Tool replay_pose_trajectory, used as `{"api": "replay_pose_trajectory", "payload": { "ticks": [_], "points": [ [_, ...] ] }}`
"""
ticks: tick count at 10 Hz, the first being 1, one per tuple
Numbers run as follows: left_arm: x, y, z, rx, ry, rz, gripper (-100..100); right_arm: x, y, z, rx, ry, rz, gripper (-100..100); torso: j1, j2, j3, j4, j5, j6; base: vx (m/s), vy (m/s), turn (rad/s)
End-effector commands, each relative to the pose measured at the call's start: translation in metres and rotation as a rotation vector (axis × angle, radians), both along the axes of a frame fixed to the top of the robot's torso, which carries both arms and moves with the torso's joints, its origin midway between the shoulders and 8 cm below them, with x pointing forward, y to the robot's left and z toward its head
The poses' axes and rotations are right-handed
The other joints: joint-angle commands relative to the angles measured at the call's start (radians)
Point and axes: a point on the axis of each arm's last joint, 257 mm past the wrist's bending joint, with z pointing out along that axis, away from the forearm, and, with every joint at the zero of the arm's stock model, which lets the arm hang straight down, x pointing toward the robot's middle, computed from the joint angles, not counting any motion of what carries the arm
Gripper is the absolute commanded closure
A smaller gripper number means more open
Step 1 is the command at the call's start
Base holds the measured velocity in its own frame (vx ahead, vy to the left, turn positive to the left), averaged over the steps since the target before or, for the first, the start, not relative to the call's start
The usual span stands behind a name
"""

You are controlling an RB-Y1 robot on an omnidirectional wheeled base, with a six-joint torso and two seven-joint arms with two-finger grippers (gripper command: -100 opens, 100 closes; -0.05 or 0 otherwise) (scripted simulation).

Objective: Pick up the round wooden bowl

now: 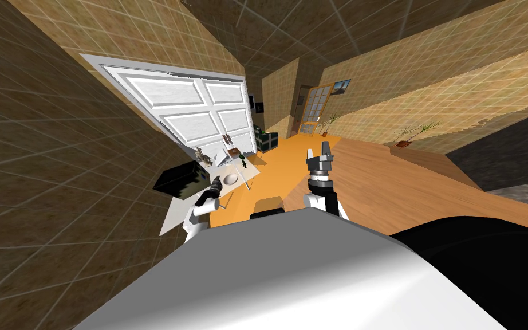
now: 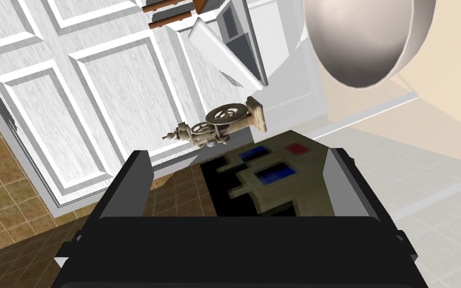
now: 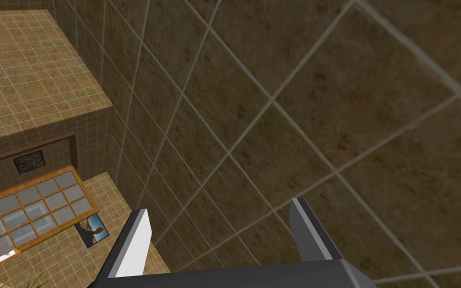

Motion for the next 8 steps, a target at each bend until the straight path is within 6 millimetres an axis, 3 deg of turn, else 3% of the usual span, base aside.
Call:
{"api": "replay_pose_trajectory", "payload": {
  "ticks": [1, 8],
  "points": [
    [-0.001, 0.004, -0.016, -0.005, 0.059, 0.006, -100, 0.000, 0.000, 0.000, 0.000, 0.000, 0.000, 0, 0.000, 0.000, 0.000, 0.000, 0.000, 0.000, 0.024, -0.002, -0.017],
    [-0.015, 0.008, -0.068, -0.021, 0.266, 0.014, -100, 0.000, 0.000, 0.000, 0.000, 0.000, 0.000, 0, 0.000, -0.002, -0.001, 0.000, 0.000, 0.000, 0.034, 0.001, -0.019]
  ]
}}
